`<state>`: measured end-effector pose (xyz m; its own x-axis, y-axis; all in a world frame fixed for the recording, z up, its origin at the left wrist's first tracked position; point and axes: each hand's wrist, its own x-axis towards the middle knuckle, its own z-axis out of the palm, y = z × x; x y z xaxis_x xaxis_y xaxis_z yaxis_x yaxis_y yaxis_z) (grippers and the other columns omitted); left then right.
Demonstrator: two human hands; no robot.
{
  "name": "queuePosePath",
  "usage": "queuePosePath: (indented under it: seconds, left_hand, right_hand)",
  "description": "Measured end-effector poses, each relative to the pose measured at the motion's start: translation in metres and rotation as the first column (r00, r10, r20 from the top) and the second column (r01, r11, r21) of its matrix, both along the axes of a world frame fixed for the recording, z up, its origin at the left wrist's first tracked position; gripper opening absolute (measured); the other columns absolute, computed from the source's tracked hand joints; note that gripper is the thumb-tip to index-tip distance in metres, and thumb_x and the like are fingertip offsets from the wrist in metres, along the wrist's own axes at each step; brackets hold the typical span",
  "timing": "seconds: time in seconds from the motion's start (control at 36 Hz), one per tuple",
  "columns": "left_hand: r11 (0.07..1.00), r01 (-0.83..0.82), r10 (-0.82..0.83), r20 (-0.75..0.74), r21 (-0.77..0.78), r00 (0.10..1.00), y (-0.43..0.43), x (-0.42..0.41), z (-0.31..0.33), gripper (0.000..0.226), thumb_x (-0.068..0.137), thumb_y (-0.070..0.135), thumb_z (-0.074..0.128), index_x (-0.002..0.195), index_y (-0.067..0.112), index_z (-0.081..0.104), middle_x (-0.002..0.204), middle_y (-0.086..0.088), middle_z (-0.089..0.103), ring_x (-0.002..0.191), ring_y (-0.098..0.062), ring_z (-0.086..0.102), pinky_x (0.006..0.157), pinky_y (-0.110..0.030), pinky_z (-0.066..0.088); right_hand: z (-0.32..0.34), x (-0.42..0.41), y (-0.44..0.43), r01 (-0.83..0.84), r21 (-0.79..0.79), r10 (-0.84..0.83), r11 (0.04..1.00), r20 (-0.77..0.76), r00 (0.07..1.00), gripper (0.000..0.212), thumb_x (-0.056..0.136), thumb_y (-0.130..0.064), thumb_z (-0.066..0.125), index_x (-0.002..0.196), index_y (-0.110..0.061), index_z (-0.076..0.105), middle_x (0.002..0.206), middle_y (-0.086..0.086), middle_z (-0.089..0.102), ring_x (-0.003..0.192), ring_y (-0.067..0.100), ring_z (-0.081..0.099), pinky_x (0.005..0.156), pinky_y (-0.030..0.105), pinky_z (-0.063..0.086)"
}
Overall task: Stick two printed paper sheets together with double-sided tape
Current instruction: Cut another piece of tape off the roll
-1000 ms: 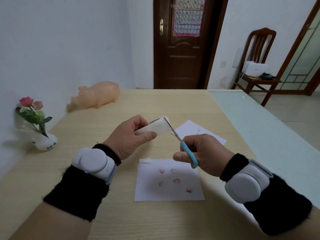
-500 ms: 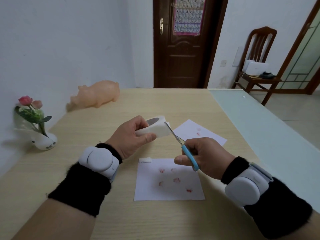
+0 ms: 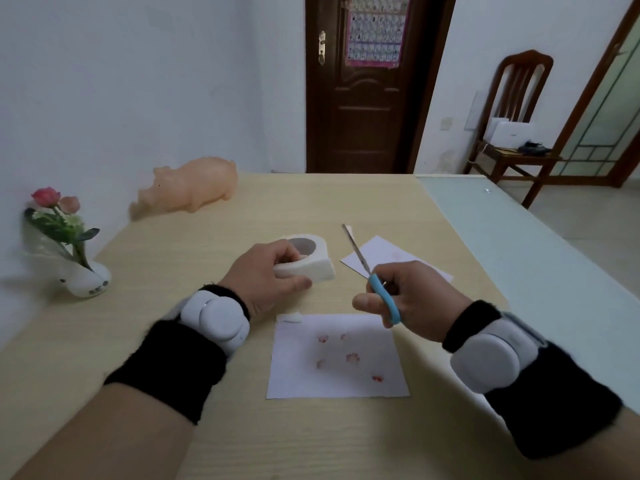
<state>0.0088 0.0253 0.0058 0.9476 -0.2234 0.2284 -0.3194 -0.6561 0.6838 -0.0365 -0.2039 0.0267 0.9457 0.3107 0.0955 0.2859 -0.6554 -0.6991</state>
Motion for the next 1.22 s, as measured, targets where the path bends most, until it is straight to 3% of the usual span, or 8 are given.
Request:
queuePosePath:
  seconds: [0.19, 0.36, 0.47, 0.56, 0.67, 0.83, 1.03, 1.22]
  left_hand:
    - [0.968, 0.022, -0.017, -0.021, 0.252, 1.000, 0.003, -0.005, -0.014, 0.033, 0.071, 0.028, 0.076, 0.074, 0.044, 0.047, 0.107, 0.016, 0.044, 0.111, 0.002, 0.033, 0.085, -0.011, 0.023]
    - [0.960, -0.001, -0.004, 0.015, 0.279, 1.000, 0.003, -0.003, -0.011, 0.029, 0.071, 0.036, 0.077, 0.096, 0.036, 0.061, 0.110, 0.015, 0.047, 0.128, -0.002, 0.031, 0.088, -0.011, 0.022]
    - [0.991, -0.133, 0.124, 0.202, 0.029, 0.971, 0.002, -0.006, 0.005, 0.012, 0.079, 0.026, 0.072, 0.090, 0.028, 0.068, 0.095, 0.016, 0.059, 0.104, -0.004, 0.052, 0.084, -0.016, 0.033]
    - [0.968, -0.065, 0.109, 0.171, -0.244, 0.979, 0.000, -0.012, 0.022, 0.020, 0.081, 0.014, 0.069, 0.076, 0.033, 0.066, 0.078, 0.014, 0.065, 0.069, 0.003, 0.056, 0.067, -0.008, 0.041]
    - [0.933, 0.037, 0.002, 0.110, -0.357, 0.994, -0.006, -0.021, 0.042, 0.022, 0.083, 0.008, 0.066, 0.073, 0.027, 0.069, 0.069, 0.010, 0.068, 0.063, 0.000, 0.057, 0.063, -0.008, 0.044]
    - [0.982, 0.073, -0.062, 0.066, -0.175, 0.996, -0.007, -0.024, 0.048, 0.021, 0.082, 0.010, 0.068, 0.072, 0.029, 0.070, 0.063, 0.020, 0.068, 0.063, 0.002, 0.058, 0.061, -0.005, 0.041]
    - [0.994, 0.087, -0.086, 0.022, -0.062, 0.996, -0.010, -0.025, 0.045, 0.018, 0.077, 0.015, 0.074, 0.074, 0.032, 0.070, 0.072, 0.015, 0.065, 0.067, 0.004, 0.059, 0.064, -0.003, 0.039]
    - [0.996, 0.078, -0.080, 0.065, 0.033, 0.995, -0.013, -0.023, 0.041, 0.023, 0.075, 0.018, 0.075, 0.069, 0.038, 0.065, 0.070, 0.009, 0.062, 0.068, -0.007, 0.056, 0.068, -0.016, 0.042]
  right_hand:
    - [-0.009, -0.003, 0.000, 0.017, -0.006, -0.018, 1.000, -0.062, 0.998, 0.032, 0.069, -0.046, 0.075, 0.066, -0.019, 0.059, 0.048, -0.007, 0.061, 0.046, 0.002, 0.054, 0.051, 0.010, 0.039]
    - [-0.005, -0.002, 0.001, 0.041, -0.096, -0.043, 0.995, -0.020, 0.999, 0.033, 0.062, -0.052, 0.076, 0.073, -0.024, 0.063, 0.049, -0.008, 0.055, 0.046, 0.002, 0.046, 0.048, 0.010, 0.037]
    - [-0.004, -0.004, -0.001, 0.059, -0.187, -0.045, 0.981, 0.081, 0.996, 0.039, 0.065, -0.050, 0.077, 0.087, -0.020, 0.067, 0.054, -0.009, 0.048, 0.051, 0.006, 0.041, 0.053, 0.015, 0.036]
    - [-0.004, -0.006, 0.000, 0.059, -0.233, -0.025, 0.971, 0.148, 0.989, 0.040, 0.066, -0.050, 0.077, 0.085, -0.017, 0.065, 0.055, -0.009, 0.046, 0.051, 0.007, 0.040, 0.053, 0.018, 0.033]
    - [-0.001, -0.006, 0.001, 0.060, -0.319, 0.005, 0.946, 0.201, 0.979, 0.035, 0.069, -0.052, 0.075, 0.084, -0.023, 0.060, 0.058, -0.011, 0.047, 0.055, 0.006, 0.040, 0.050, 0.014, 0.028]
    - [-0.002, -0.005, 0.002, 0.078, -0.407, 0.025, 0.910, 0.243, 0.970, 0.052, 0.067, -0.057, 0.073, 0.107, -0.026, 0.063, 0.082, -0.006, 0.055, 0.081, 0.014, 0.044, 0.065, 0.025, 0.033]
    - [-0.004, -0.004, 0.002, 0.080, -0.437, 0.039, 0.896, 0.258, 0.965, 0.053, 0.070, -0.056, 0.070, 0.115, -0.030, 0.060, 0.085, -0.007, 0.054, 0.086, 0.013, 0.040, 0.069, 0.025, 0.033]
    - [-0.008, -0.001, 0.002, 0.104, -0.471, 0.044, 0.876, 0.294, 0.955, 0.055, 0.069, -0.056, 0.071, 0.117, -0.032, 0.060, 0.088, -0.005, 0.056, 0.091, 0.015, 0.040, 0.077, 0.028, 0.041]
